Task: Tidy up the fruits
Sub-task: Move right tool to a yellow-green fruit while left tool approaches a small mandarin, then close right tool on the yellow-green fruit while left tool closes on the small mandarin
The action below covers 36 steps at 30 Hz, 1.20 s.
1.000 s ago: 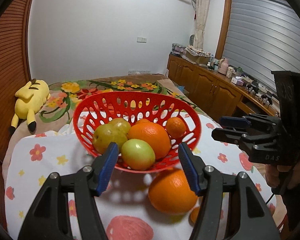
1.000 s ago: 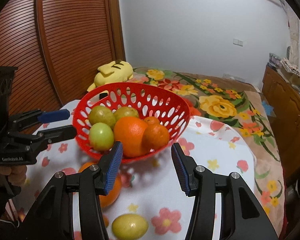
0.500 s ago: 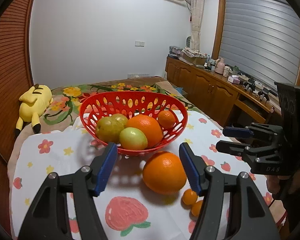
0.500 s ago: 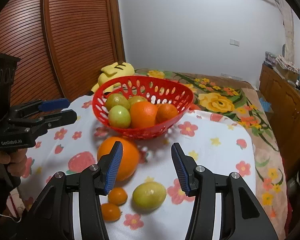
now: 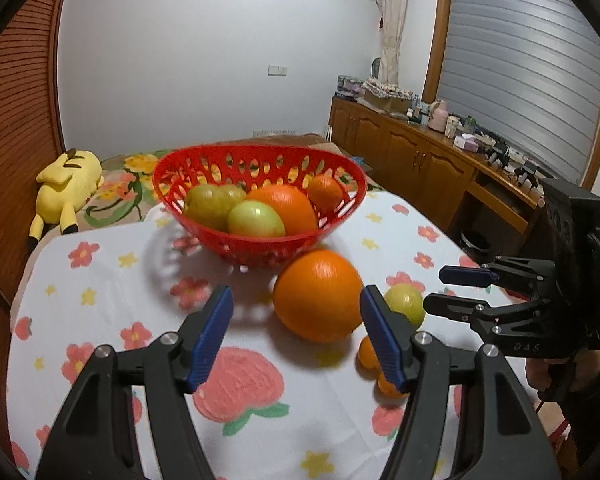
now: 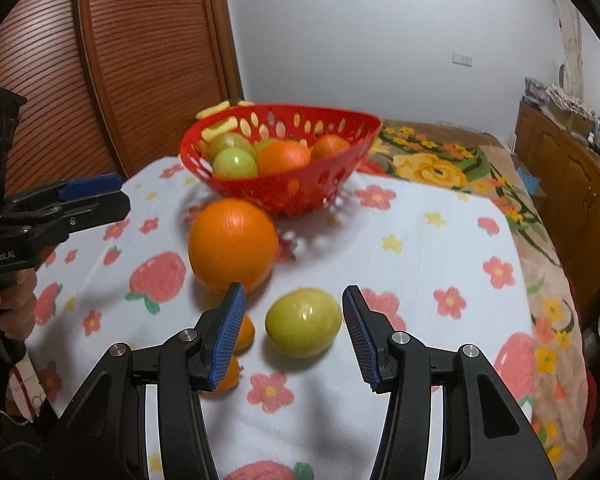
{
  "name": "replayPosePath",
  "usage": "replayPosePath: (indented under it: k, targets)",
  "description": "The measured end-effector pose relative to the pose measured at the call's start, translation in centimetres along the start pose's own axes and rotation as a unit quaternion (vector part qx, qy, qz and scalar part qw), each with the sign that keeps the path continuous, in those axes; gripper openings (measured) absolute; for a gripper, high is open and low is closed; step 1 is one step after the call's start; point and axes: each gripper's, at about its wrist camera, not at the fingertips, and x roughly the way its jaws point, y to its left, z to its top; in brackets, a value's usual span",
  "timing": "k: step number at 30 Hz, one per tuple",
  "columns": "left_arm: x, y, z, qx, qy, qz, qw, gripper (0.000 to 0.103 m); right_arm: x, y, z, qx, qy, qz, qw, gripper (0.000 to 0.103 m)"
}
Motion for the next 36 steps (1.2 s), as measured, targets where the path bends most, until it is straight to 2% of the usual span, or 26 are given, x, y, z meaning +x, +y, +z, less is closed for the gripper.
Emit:
replayPosePath:
  k: [11,18,26,27,36]
  targets:
    - [1.7,-0.5,-2.8,-0.007,0.031,-0.01,0.9995,0.066,2.5,-0.5,-1.0,0.018,0.025,0.01,0.999,0.052]
    - [2.2,-0.9,-3.6,-0.01,0.039,-0.015,0.9991,0.066,3.5,-1.0,-0.9,0.026,0.03,-0.005,0.999,0.056]
    - [2.7,-1.6,-4.1,-0.008,0.047,-0.02,0.9987,0.066,4.2,-1.5,-1.0,0.033,0.037,-0.017,0.999,0.054]
    - [2.7,-1.8,-4.1,-0.008,0.048,-0.021,0.9986,0.066,4.2,-1.6,-1.1,0.031,0.038,-0.021,0.999,0.05]
    - [3.0,-3.2,-4.8,-0.007,0.059,-0.04,0.9974,0.066,1.3,-2.1,-3.4,0.054,0.019,-0.01,0.998,0.05]
